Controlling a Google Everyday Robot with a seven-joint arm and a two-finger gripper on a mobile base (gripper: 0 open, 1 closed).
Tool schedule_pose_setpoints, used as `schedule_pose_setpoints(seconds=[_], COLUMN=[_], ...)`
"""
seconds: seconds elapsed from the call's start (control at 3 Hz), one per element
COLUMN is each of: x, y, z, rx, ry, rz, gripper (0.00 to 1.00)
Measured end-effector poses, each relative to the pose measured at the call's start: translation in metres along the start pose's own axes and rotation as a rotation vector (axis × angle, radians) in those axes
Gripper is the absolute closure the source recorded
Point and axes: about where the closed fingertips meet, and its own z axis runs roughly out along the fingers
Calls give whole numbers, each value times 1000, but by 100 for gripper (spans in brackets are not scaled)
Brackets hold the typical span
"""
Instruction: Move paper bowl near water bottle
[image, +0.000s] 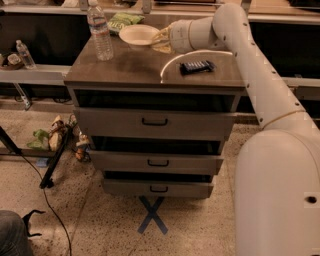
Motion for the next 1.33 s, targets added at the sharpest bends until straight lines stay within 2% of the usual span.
schedule_pose_setpoints(seconds=[0.33,0.67,1.0,1.33], x=[-11,-26,-44,-53], y=[13,21,33,37], z=[13,13,15,17], rx=[-21,-32,-48,-50], ry=[-28,-40,-49,-53], rz=[11,19,30,30], gripper=[100,100,74,43])
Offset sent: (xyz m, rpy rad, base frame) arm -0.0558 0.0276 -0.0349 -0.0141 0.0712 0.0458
